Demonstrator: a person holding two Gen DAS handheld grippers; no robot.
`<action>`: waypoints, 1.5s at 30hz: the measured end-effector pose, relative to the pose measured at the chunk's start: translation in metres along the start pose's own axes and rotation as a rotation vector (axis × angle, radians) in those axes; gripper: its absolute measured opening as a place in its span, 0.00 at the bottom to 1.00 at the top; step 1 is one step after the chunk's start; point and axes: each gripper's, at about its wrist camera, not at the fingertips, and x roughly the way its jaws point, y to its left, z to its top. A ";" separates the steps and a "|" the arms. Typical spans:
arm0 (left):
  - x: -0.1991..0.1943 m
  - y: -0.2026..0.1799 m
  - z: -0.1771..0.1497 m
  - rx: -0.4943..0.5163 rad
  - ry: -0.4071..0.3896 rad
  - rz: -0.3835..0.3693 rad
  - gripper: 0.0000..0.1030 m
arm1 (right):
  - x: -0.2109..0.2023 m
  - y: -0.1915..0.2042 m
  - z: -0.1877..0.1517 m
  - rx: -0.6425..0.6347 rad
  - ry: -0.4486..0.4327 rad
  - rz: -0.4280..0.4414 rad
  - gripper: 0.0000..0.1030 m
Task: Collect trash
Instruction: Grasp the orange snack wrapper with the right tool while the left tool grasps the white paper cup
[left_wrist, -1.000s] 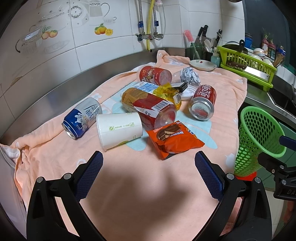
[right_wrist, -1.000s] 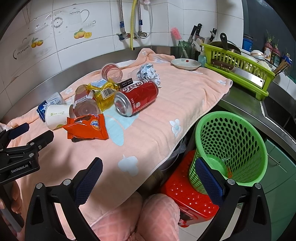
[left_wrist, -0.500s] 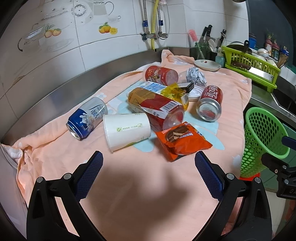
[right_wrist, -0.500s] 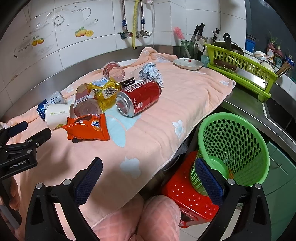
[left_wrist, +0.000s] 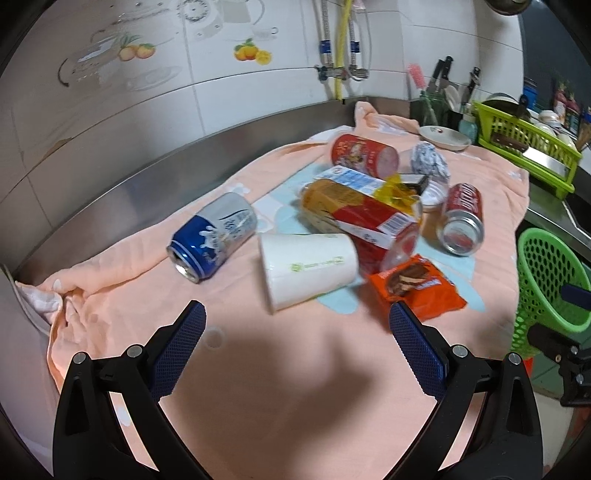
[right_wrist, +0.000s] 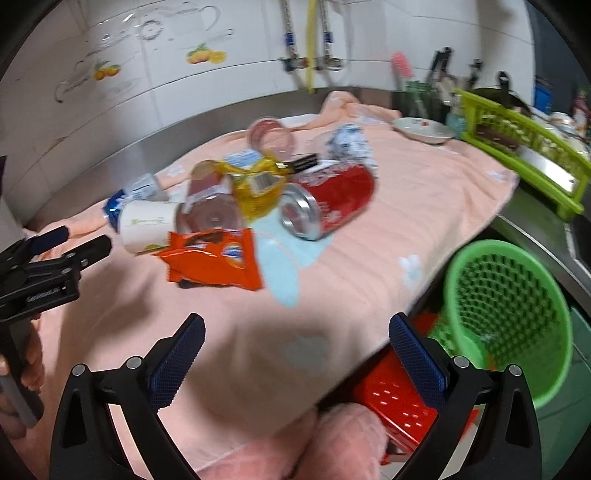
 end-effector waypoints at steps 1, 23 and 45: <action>0.001 0.003 0.001 -0.005 0.001 0.002 0.95 | 0.005 0.004 0.002 -0.010 0.003 0.023 0.94; 0.045 0.036 0.018 0.054 0.060 -0.121 0.95 | 0.106 0.057 0.037 -0.148 0.074 0.177 0.94; 0.101 0.030 0.022 0.019 0.129 -0.388 0.51 | 0.121 0.059 0.040 -0.120 0.088 0.184 0.73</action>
